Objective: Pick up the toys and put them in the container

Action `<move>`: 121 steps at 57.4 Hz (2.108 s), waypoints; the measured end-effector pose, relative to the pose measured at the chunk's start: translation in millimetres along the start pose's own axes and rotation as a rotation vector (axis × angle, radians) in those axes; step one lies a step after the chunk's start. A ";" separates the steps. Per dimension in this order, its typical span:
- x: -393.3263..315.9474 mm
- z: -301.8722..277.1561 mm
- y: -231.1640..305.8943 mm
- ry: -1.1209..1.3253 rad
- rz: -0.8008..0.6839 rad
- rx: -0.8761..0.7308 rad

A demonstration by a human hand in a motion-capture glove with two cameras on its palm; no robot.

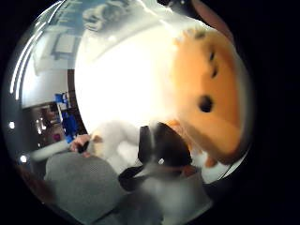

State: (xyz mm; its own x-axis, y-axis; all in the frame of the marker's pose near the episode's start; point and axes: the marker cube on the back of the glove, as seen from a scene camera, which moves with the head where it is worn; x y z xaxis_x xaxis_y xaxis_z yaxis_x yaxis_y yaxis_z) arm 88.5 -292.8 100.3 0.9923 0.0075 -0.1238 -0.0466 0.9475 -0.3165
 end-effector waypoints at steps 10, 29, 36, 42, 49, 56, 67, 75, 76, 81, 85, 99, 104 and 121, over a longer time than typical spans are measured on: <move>-4.8 11.9 -4.9 0.040 0.016 0.036; -2.2 2.7 -15.2 0.008 0.005 0.217; -5.3 -26.0 -12.2 -0.033 -0.020 0.300; -8.2 -60.7 -7.9 -0.021 -0.035 0.333; -11.6 -93.7 -4.7 -0.023 -0.086 0.354; -8.3 -106.9 -7.7 -0.020 -0.087 0.354; -20.8 -147.9 -27.6 -0.097 -0.185 0.383; -50.2 -213.2 -88.9 -0.207 -0.190 0.414; -56.3 -219.1 -98.0 -0.201 -0.185 0.414; -86.0 -235.9 -141.6 -0.084 -0.142 0.411; -97.6 -240.0 -169.7 0.010 -0.117 0.397; -108.7 -229.2 -216.7 -0.004 -0.107 0.329; -94.7 -220.2 -226.4 0.058 0.020 0.299; -82.3 -186.9 -242.6 -0.035 0.012 0.067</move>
State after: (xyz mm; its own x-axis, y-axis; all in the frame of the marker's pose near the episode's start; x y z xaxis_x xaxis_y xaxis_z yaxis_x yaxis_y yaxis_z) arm -3.3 -583.0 11.6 0.9951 0.0289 -0.0941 -0.0518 0.9666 -0.2510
